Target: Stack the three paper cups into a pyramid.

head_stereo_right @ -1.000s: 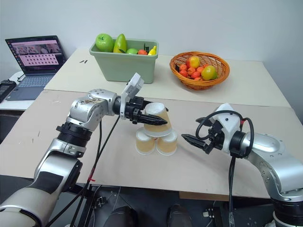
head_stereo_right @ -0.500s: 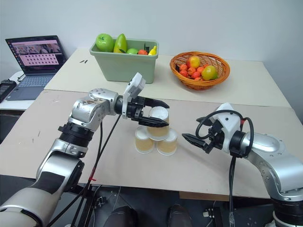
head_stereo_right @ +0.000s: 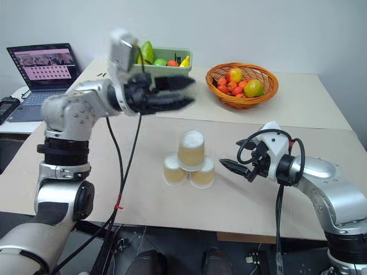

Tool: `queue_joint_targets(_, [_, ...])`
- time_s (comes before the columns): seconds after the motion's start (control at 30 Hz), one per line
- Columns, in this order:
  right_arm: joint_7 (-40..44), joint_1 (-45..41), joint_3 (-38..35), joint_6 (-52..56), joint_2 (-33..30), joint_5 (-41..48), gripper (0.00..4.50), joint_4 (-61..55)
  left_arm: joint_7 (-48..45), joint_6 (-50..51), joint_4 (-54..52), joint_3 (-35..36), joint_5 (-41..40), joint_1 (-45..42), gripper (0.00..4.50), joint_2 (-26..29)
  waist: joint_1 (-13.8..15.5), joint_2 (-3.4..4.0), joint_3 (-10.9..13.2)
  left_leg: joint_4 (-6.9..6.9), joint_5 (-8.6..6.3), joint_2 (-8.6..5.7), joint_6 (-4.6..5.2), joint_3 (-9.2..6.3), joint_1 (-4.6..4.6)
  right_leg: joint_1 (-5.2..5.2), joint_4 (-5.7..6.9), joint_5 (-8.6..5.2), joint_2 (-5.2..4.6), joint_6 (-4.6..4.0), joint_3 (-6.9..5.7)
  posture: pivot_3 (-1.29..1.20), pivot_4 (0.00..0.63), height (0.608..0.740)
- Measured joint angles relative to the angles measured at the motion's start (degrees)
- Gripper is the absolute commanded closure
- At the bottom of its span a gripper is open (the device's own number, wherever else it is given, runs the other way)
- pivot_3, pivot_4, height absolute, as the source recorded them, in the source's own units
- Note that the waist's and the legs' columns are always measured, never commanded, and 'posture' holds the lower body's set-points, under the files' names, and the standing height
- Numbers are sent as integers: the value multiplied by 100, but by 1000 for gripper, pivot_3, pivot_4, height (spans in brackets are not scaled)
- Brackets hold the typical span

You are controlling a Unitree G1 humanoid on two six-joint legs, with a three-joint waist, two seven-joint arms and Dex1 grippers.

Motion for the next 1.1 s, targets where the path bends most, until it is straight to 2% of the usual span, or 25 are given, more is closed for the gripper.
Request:
queue_joint_targets(0.1, [-94, -99, 52, -79, 80, -173, 0, 201, 1551, -395, -4, 486, 486, 236, 60, -16, -4, 1, -1, -5, 0, -4, 0, -1, 11, 7, 0, 1, -4, 0, 4, 0, 150, 727])
queue_joint_targets(0.2, [-284, -188, 132, -150, 101, -459, 0, 459, 2869, -849, 36, 787, 1161, 1021, 60, 6, -27, 0, 0, -14, 0, -11, -1, -4, 22, 7, 4, 1, -3, 0, 19, 0, 150, 727])
queue_joint_targets(0.37, [-1021, -510, 453, -256, 282, -1362, 0, 1408, 4612, -1271, -369, 1339, 2179, 3101, 60, 104, -74, -8, 3, -14, 0, -7, -1, 3, 5, -5, 5, 5, -4, 3, 15, 0, 150, 727])
queue_joint_targets(0.47, [-1723, -836, 565, -504, 868, -1893, 0, 2094, 5154, -1521, -602, 1585, 2453, 3786, 60, 45, -46, -16, 6, -9, 1, -9, -2, 15, -2, -11, -1, 5, -10, 3, 4, 0, 150, 727])
queue_joint_targets(0.57, [-2347, -1045, 561, -818, 1496, -2134, 0, 2646, 5523, -1824, -865, 1721, 2566, 4094, 60, -104, 30, -16, 6, -7, 3, -16, -6, 23, -3, -3, 3, 5, -21, 3, -9, 0, 150, 727])
queue_joint_targets(0.67, [-2900, -1133, 382, -1132, 1855, -2246, 0, 3043, 5726, -2127, -1037, 1742, 2622, 4296, 60, -240, 50, -15, 6, -8, 2, -28, -5, 24, -4, -1, 3, 5, -34, 4, -11, 0, 150, 727])
queue_joint_targets(0.9, [-3989, -968, -525, -2013, 2208, -2385, 0, 3695, 6008, -2734, -1147, 1825, 2557, 4594, 60, -649, -3, -15, 6, -12, 2, -35, -4, 24, -4, -3, 5, 5, -40, 7, -12, 0, 150, 727])
queue_joint_targets(1.1, [-4107, -732, -742, -2151, 2191, -2419, 0, 3790, 6085, -3153, -1063, 1904, 2521, 4607, 60, -650, -76, -14, 5, -12, 3, -34, -4, 23, 8, 3, 10, 5, -40, 7, -5, 0, 150, 727])
